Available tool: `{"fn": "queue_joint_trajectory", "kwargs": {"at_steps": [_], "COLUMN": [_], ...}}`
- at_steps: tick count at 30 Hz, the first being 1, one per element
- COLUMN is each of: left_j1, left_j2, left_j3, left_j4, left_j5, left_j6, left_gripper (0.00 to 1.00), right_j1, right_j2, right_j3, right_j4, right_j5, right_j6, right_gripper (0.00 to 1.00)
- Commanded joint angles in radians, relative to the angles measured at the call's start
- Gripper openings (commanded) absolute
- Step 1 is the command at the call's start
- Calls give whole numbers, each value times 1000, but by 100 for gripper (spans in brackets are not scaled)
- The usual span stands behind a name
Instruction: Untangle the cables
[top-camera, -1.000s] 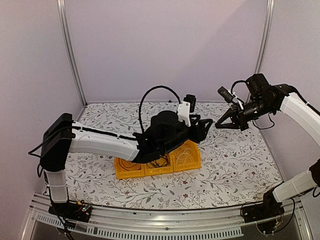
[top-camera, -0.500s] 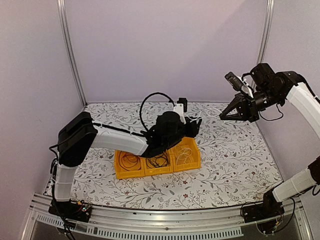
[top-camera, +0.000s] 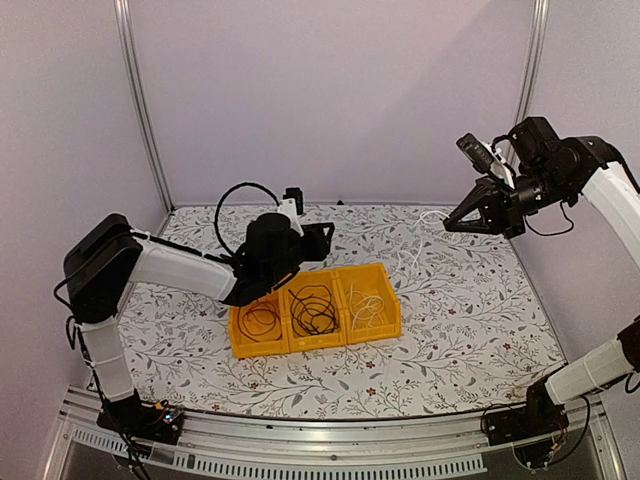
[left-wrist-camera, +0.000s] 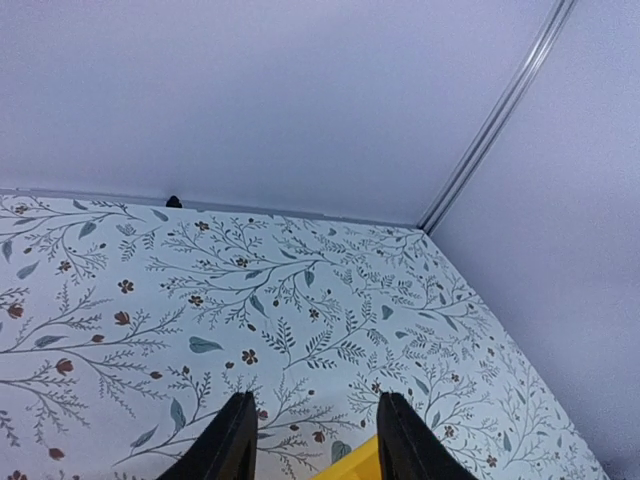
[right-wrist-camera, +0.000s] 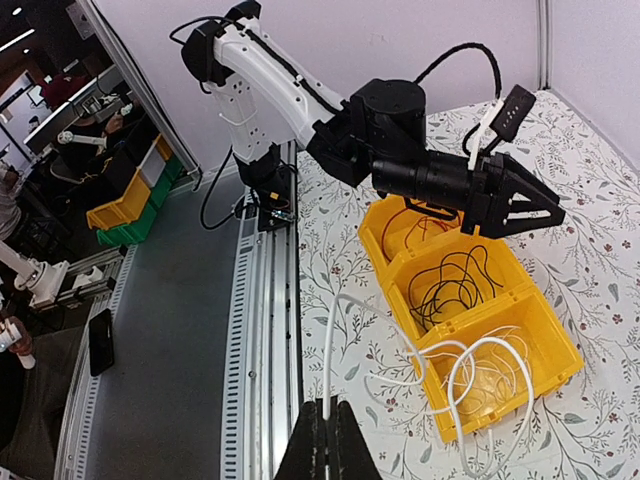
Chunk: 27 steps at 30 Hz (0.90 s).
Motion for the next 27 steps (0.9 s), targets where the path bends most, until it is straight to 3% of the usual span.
{"fn": "queue_joint_trajectory", "kwargs": {"at_steps": [1,6,14,21,27], "left_j1": [20,12,-23,-36,-37], "left_j2": [-133,-249,-457,-626,-776], "left_j3": [-74,-155,-286,-360,-398], "left_j4": [61,15,-131,-252,-367], "left_j5": [26,106,79,27,-52], "left_j6": [82,129,130,116,134], "left_gripper": [45,51,54,56,57], "right_j1": [4,3,4,10,95], "right_j2": [-15,-11,30,156,258], "right_j3": [-16,-53,-160,-185,-179], "right_j4": [14,92,256,377,417], "right_j5": [-7,44,62,213,355], "right_j6": [-54,-1,72,151,187], "right_gripper": [0,0,0,0,0]}}
